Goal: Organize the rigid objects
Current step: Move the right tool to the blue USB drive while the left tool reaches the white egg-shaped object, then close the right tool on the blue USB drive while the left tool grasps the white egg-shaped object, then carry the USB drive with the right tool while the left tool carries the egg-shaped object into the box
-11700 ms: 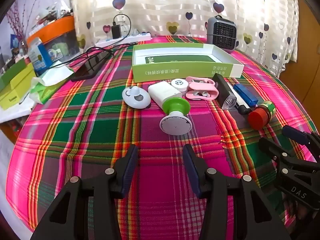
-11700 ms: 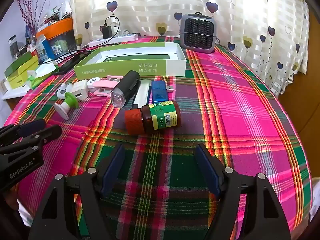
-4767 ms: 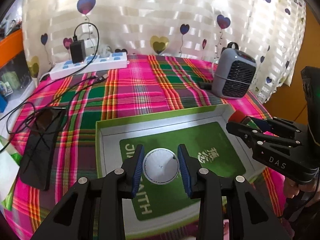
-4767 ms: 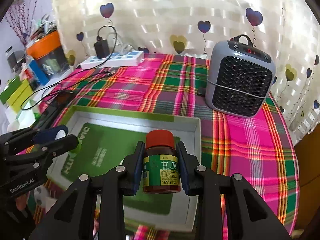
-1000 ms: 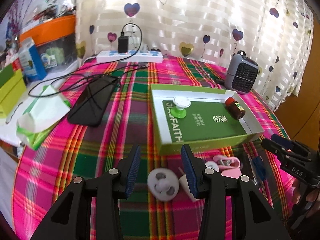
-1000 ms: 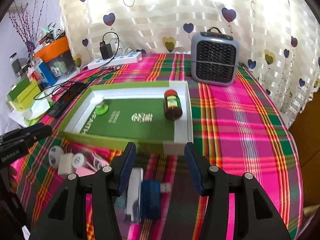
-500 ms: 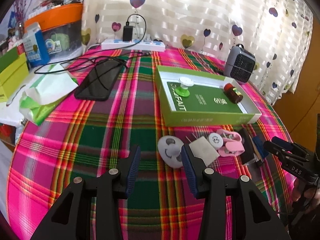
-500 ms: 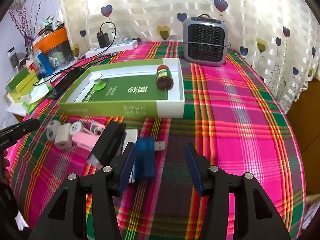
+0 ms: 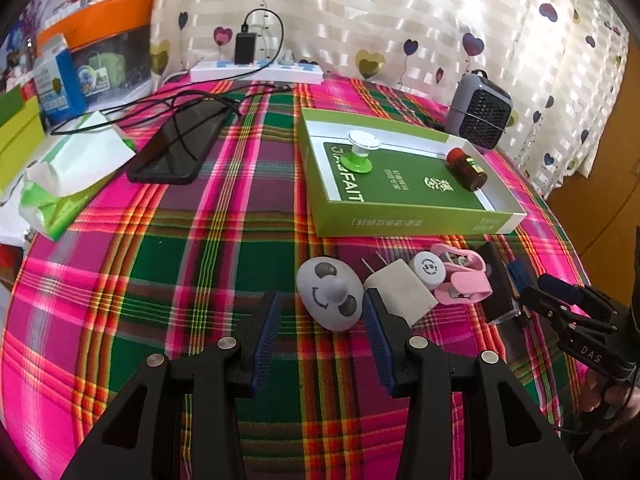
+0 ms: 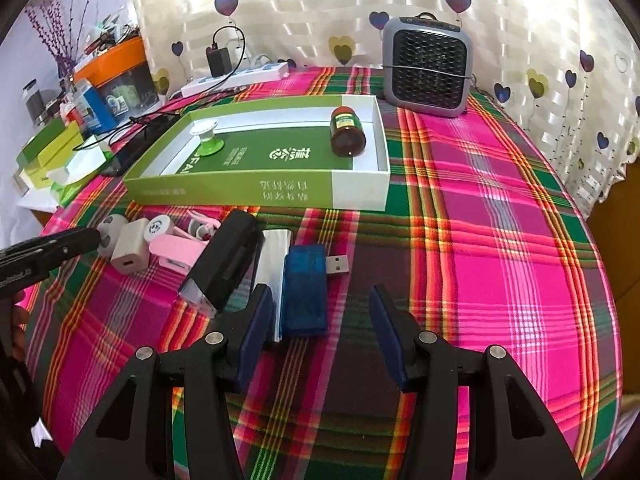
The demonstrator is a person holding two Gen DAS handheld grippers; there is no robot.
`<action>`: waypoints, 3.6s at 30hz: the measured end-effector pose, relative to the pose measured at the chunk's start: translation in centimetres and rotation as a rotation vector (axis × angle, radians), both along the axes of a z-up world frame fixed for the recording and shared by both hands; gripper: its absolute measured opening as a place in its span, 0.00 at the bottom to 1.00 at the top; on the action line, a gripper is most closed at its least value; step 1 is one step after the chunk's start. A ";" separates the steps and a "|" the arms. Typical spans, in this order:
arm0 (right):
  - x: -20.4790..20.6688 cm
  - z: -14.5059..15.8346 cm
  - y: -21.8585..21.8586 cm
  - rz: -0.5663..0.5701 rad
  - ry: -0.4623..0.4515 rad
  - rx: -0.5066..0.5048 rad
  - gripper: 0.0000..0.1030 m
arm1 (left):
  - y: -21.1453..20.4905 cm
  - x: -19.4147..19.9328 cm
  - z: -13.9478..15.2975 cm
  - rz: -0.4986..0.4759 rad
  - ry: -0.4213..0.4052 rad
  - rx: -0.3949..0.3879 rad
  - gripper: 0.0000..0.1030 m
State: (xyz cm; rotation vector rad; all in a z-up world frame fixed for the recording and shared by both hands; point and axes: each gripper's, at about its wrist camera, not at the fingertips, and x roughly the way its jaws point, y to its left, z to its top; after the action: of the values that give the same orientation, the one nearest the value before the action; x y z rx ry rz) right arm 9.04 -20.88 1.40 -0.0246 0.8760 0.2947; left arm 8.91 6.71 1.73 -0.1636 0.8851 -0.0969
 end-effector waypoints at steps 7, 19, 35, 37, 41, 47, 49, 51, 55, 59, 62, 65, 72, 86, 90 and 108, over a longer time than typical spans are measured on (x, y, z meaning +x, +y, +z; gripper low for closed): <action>0.4 0.0 -0.4 -0.018 0.002 -0.011 0.50 | -0.3 0.7 -0.2 -0.007 0.008 0.001 0.40; 0.8 -0.6 0.1 -0.003 0.014 -0.075 0.43 | -0.8 1.6 -0.8 -0.020 0.028 0.004 0.40; 0.7 -0.5 0.6 0.034 0.004 -0.081 0.24 | -0.6 2.3 -1.1 -0.001 0.029 -0.010 0.40; 0.7 -0.5 0.7 0.035 0.004 -0.080 0.23 | -0.4 2.3 -1.1 0.004 0.029 -0.019 0.39; 0.8 -0.5 0.6 0.035 0.005 -0.076 0.23 | -0.4 2.3 -1.1 0.008 0.028 -0.013 0.37; 0.8 -0.5 0.5 0.034 0.006 -0.075 0.22 | -0.4 2.2 -1.1 0.007 0.028 -0.011 0.37; 0.8 -0.5 0.5 0.035 0.005 -0.076 0.22 | -0.4 2.2 -1.1 0.008 0.028 -0.013 0.36; 0.8 -0.5 0.5 0.035 0.005 -0.075 0.22 | -0.4 2.2 -1.0 0.007 0.028 -0.011 0.36; 0.8 -0.5 0.5 0.035 0.005 -0.074 0.22 | -0.4 2.2 -1.0 0.007 0.028 -0.011 0.36; 0.8 -0.5 0.5 0.034 0.005 -0.074 0.22 | -0.4 2.1 -0.9 0.007 0.018 -0.008 0.34; 0.8 -0.5 0.5 0.033 0.004 -0.076 0.22 | -0.4 1.9 -0.4 0.001 0.001 0.001 0.29; 0.8 -0.4 0.4 0.031 0.004 -0.075 0.22 | -0.4 1.8 -0.3 0.000 -0.002 0.003 0.29; 0.7 -0.4 0.4 0.028 0.001 -0.074 0.22 | -0.4 1.6 0.0 0.000 -0.012 -0.002 0.27; 0.4 -0.1 0.4 0.022 -0.016 -0.074 0.22 | -0.3 1.4 0.2 0.004 -0.024 -0.005 0.26; 0.2 0.0 0.4 0.021 -0.024 -0.070 0.22 | -0.3 1.2 0.6 0.002 -0.032 -0.006 0.26; 0.1 4.1 0.7 0.032 -0.121 -0.043 0.22 | -1.0 0.5 4.5 -0.022 -0.129 -0.001 0.26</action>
State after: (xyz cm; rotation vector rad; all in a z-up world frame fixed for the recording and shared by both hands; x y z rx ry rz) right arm 9.10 -20.13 5.49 -0.0958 0.7627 0.3010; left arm 9.45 5.76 6.23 -0.1467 0.7587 -0.1270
